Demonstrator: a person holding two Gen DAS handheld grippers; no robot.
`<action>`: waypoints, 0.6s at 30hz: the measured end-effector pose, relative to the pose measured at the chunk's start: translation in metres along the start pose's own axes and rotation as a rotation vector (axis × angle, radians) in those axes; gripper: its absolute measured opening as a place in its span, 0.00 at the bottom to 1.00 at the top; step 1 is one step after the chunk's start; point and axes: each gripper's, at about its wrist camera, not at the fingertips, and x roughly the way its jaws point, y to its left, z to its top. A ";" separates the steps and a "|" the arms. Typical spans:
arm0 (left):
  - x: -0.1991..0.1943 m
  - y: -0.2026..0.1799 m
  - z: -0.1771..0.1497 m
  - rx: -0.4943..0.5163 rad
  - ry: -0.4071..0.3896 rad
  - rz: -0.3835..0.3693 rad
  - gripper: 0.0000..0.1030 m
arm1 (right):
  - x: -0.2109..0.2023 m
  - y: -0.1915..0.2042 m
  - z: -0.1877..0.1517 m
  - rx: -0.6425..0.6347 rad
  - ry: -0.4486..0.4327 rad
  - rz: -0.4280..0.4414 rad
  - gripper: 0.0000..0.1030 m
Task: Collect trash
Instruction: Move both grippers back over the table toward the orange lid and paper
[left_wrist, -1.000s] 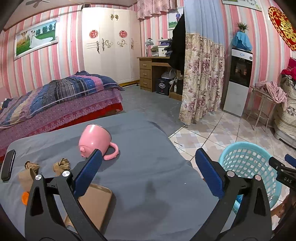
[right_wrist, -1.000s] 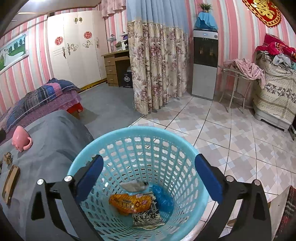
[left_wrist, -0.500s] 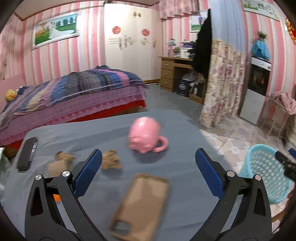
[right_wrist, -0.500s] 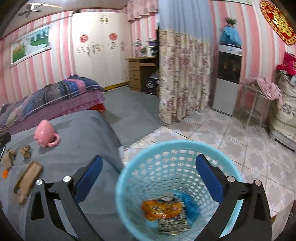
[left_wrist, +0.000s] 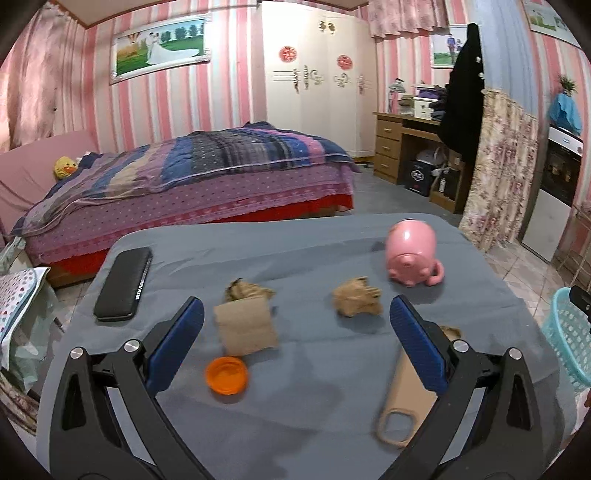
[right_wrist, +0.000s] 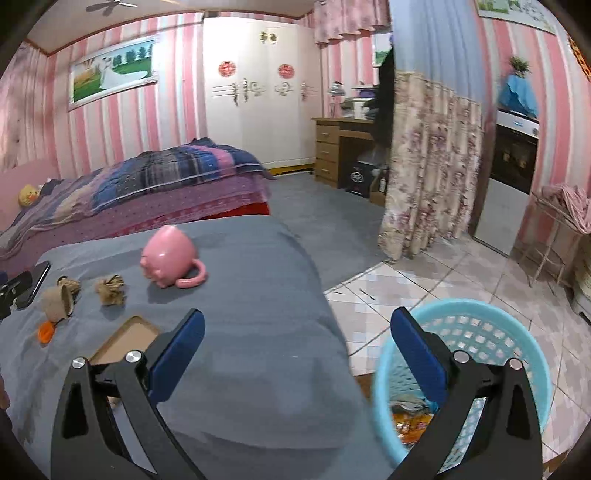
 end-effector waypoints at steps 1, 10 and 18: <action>0.001 0.004 -0.001 0.000 0.002 0.006 0.95 | 0.002 0.008 0.000 -0.004 0.002 0.016 0.96; 0.012 0.037 -0.018 -0.007 0.021 0.043 0.95 | 0.015 0.047 -0.006 -0.047 0.038 0.093 0.96; 0.024 0.052 -0.032 0.009 0.068 0.031 0.95 | 0.036 0.061 -0.014 -0.005 0.111 0.101 0.96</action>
